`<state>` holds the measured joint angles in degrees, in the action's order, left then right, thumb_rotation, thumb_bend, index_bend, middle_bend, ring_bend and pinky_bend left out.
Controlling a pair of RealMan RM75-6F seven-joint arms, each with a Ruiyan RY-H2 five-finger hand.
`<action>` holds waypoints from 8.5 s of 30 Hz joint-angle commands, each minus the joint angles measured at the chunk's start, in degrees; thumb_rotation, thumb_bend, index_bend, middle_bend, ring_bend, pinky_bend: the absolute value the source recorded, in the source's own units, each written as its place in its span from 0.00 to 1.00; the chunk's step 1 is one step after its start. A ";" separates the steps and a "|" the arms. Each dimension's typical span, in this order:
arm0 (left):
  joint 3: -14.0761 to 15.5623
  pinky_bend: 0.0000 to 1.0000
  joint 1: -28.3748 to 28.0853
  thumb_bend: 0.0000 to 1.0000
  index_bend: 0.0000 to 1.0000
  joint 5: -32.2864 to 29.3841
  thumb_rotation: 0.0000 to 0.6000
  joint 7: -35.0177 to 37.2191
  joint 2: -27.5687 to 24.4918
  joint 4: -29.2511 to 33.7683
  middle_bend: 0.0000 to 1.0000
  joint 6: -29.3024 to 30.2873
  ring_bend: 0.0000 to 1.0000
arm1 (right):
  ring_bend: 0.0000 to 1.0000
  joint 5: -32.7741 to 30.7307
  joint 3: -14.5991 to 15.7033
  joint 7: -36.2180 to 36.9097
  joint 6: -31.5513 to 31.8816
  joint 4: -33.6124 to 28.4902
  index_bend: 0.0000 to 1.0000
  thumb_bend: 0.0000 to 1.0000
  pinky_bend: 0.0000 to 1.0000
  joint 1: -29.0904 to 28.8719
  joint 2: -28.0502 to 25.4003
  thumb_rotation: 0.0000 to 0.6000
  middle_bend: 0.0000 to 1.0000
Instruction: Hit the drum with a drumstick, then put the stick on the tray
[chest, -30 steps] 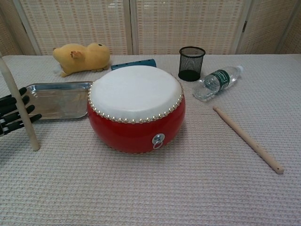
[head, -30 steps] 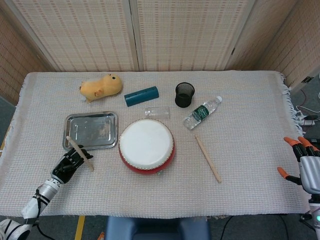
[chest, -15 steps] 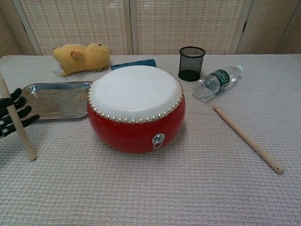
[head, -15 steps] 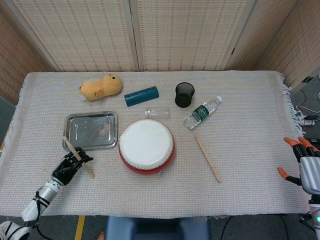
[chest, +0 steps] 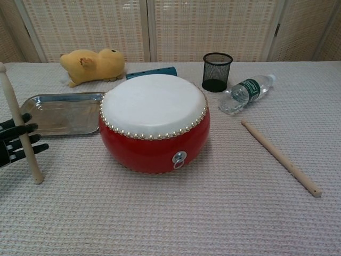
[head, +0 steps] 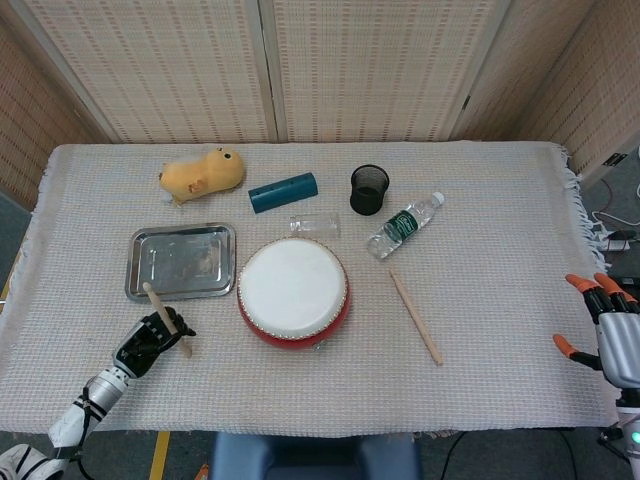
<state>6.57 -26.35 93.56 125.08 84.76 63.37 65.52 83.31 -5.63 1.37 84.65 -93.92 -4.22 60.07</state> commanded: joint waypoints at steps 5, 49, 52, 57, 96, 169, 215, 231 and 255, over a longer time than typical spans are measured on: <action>0.99 0.40 -0.10 0.27 0.55 0.96 1.00 0.67 0.59 -1.27 0.57 1.06 0.49 | 0.08 0.17 -0.03 -0.27 0.05 -0.21 0.17 0.18 0.22 -0.10 -0.02 1.00 0.21; 2.64 0.66 1.14 0.24 0.71 2.14 0.82 -14.67 -1.28 3.83 0.82 5.85 0.73 | 0.08 0.87 0.10 -1.99 0.75 -2.08 0.17 0.18 0.22 -0.08 -0.37 1.00 0.21; 2.98 0.66 1.23 0.24 0.71 2.59 0.82 -17.45 -1.16 3.57 0.83 6.07 0.73 | 0.08 0.96 0.11 -2.05 0.84 -2.11 0.17 0.18 0.22 -0.08 -0.36 1.00 0.21; 3.09 0.66 1.64 0.24 0.72 2.19 1.00 -23.26 -1.11 4.30 0.83 5.86 0.73 | 0.08 1.13 0.16 -2.19 0.95 -2.27 0.17 0.18 0.22 -0.05 -0.42 1.00 0.21; 3.84 0.81 4.05 0.36 0.83 0.35 1.00 -43.37 4.11 3.34 0.93 2.76 0.82 | 0.08 1.88 0.49 -3.47 1.91 -3.51 0.17 0.18 0.22 0.43 -0.48 1.00 0.21; -23.61 1.00 -16.06 0.75 1.00 -35.66 1.00 -146.50 -3.47 20.64 1.00 -11.09 1.00 | 0.08 5.00 -1.32 0.70 3.80 0.06 0.17 0.18 0.22 -1.91 -2.23 1.00 0.21; -23.61 1.00 -18.39 0.74 1.00 -38.61 1.00 -146.37 -3.96 21.65 1.00 -8.75 1.00 | 0.08 4.32 -0.99 1.07 3.33 0.33 0.17 0.18 0.22 -1.95 -1.79 1.00 0.21; -23.00 1.00 -18.71 0.74 1.00 -41.39 1.00 -150.88 -0.13 20.66 1.00 -4.63 1.00 | 0.08 3.94 -0.98 1.70 2.97 1.01 0.17 0.18 0.22 -2.03 -1.48 1.00 0.21; -23.20 1.00 -18.32 0.73 1.00 -39.37 1.00 -146.79 0.43 19.00 1.00 -4.00 1.00 | 0.08 3.66 -1.09 2.05 2.53 1.50 0.17 0.18 0.22 -2.32 -1.21 1.00 0.21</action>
<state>-12.17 -46.61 53.62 -34.98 85.94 78.87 58.73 86.99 -6.72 3.41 87.20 -92.42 -6.54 58.86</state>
